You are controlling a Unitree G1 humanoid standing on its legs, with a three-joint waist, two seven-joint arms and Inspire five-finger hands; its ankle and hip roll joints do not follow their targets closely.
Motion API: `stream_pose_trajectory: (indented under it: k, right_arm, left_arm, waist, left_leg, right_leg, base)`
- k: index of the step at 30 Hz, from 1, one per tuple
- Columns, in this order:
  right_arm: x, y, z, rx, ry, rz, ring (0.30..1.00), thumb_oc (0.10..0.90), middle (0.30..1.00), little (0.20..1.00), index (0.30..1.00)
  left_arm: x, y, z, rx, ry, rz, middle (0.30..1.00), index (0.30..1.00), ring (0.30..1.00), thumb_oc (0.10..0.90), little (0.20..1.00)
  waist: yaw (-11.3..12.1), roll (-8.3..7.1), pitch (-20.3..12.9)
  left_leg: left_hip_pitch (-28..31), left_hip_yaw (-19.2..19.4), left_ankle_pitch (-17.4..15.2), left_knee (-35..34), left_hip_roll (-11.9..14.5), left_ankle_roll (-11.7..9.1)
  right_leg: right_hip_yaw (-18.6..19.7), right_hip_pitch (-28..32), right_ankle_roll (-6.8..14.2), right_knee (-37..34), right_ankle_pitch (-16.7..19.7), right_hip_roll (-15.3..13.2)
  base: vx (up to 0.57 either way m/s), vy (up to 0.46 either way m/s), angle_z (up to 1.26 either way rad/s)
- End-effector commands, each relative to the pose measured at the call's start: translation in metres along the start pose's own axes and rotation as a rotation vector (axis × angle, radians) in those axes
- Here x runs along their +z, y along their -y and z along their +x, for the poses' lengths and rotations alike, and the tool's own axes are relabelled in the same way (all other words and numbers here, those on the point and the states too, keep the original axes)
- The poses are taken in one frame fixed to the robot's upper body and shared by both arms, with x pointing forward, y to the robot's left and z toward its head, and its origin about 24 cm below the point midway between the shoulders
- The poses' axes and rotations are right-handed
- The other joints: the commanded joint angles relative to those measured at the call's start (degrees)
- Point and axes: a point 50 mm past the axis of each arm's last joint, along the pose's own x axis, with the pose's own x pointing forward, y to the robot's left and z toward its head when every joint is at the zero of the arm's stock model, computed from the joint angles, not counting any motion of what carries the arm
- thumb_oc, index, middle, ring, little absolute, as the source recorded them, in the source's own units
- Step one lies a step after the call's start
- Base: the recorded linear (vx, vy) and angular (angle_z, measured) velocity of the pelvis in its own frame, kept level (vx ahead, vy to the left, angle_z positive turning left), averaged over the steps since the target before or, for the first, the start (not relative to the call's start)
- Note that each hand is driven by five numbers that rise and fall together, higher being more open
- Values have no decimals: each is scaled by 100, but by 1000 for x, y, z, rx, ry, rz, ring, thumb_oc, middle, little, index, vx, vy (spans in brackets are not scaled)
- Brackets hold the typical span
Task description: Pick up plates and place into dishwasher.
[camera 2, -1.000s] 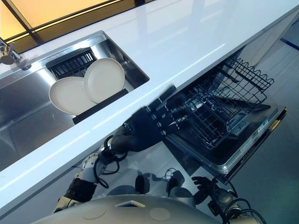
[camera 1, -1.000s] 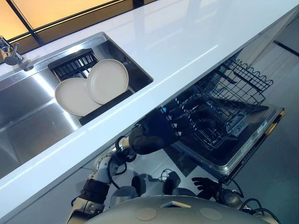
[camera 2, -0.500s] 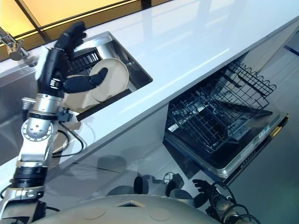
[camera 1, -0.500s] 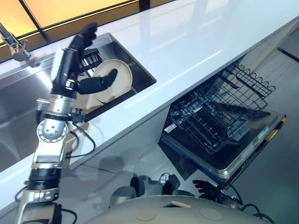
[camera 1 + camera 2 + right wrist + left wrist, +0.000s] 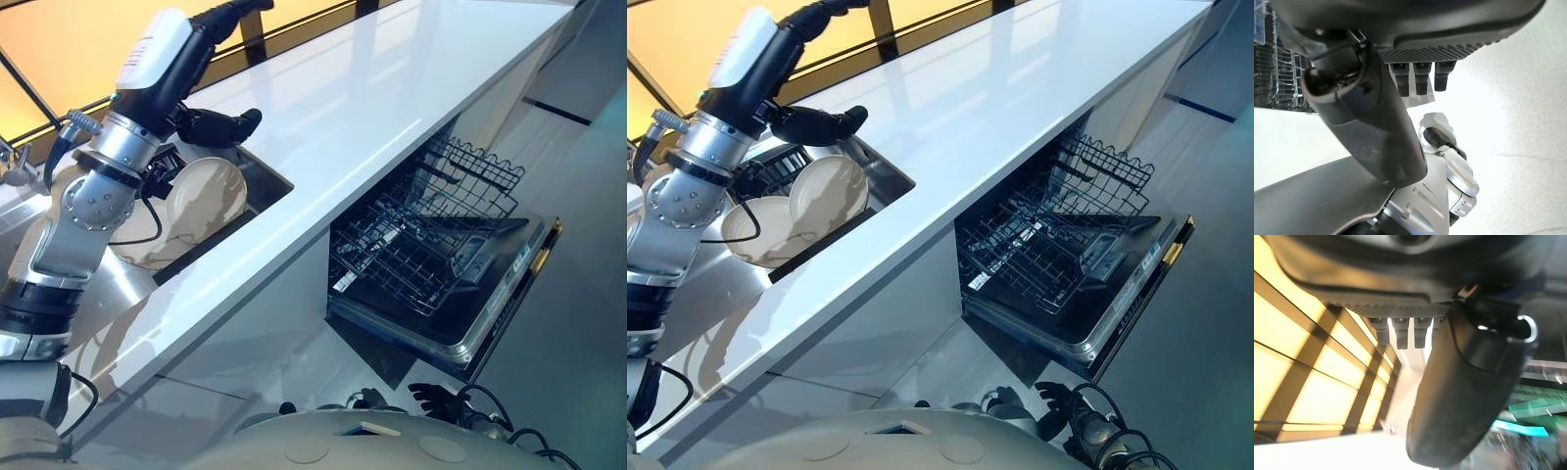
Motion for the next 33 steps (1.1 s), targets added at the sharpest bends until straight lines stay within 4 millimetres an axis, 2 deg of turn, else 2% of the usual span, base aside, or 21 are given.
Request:
stream_pose_trajectory:
  k: [1,7,14,24,33]
  right_arm:
    - [23,-11,6,80,72,-39,900,800,900,900,900]
    - [19,-4,5,66,62,-34,900,800,900,900,900]
    - [13,1,2,50,46,-32,900,800,900,900,900]
    - [15,7,1,43,54,-50,900,800,900,900,900]
    - [14,10,1,40,44,-53,900,800,900,900,900]
  left_arm:
    - [-5,-52,24,73,-36,151,900,900,900,800,900]
    - [-37,-43,24,-180,-233,251,900,900,900,800,900]
    - [-75,-50,8,-270,-446,255,900,900,900,800,900]
    - [-97,-80,-9,-181,-554,315,900,900,900,800,900]
    - [-94,-115,-11,-24,-555,486,900,900,900,800,900]
  waist:
    - [-13,148,27]
    - [-110,197,113]
    - [-171,218,225]
    - [-142,220,284]
    - [-124,244,301]
  left_leg:
    - [144,344,-640,43,-321,332]
    - [158,424,-667,103,-386,390]
    - [101,425,-718,202,-471,449]
    - [8,411,-752,282,-543,494]
    - [8,419,-738,218,-566,523]
  right_leg:
    - [4,-210,155,662,-650,336]
    - [101,-219,215,671,-609,304]
    - [203,-274,278,697,-576,261]
    - [255,-354,329,732,-545,211]
    - [273,-436,389,824,-502,165]
  base:
    - [95,44,-11]
    - [95,48,-12]
    - [83,69,-10]
    - [41,61,0]
    - [32,56,0]
